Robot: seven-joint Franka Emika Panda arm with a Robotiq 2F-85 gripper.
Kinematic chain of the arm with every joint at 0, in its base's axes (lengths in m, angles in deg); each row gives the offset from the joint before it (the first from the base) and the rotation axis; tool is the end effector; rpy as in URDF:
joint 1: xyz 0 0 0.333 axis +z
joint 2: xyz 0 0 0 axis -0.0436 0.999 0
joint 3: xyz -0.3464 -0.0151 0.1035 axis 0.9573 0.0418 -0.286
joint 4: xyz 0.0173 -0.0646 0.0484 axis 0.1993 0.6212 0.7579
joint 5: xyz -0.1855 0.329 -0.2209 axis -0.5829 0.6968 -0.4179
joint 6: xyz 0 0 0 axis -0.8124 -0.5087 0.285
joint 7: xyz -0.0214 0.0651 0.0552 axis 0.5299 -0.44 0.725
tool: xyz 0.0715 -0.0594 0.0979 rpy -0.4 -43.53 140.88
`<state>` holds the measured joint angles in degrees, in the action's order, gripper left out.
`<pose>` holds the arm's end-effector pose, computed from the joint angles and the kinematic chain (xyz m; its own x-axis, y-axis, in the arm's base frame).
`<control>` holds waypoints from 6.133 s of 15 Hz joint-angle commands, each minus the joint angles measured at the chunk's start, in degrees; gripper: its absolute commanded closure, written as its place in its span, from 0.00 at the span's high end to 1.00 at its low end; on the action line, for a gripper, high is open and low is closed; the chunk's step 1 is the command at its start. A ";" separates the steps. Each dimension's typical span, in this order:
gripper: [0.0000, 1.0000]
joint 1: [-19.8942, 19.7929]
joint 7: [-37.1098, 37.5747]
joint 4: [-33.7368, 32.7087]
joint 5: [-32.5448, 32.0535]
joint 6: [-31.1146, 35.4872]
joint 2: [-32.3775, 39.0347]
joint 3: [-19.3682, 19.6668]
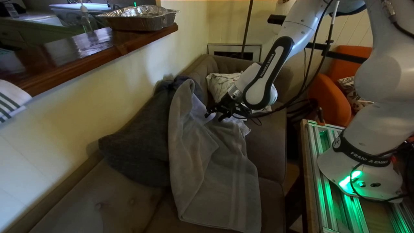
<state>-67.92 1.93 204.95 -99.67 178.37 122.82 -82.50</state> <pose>0.4664 -0.2061 0.0394 0.5778 -0.7877 0.2139 -0.6086 -0.5904 -0.5302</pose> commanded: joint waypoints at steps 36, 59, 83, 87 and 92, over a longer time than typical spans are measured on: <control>0.76 0.84 -26.84 -25.71 -6.99 -0.92 32.54 5.00; 0.01 -6.03 -26.34 4.51 -12.42 3.20 15.55 -10.28; 0.01 15.35 -37.06 -29.52 -6.55 -27.61 16.17 -31.27; 0.01 27.74 -45.48 -41.69 -0.32 -29.58 13.34 -22.05; 0.44 39.89 -52.11 -49.15 2.07 -28.91 10.89 -8.51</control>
<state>-34.98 -45.37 161.05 -100.15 149.81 135.31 -98.04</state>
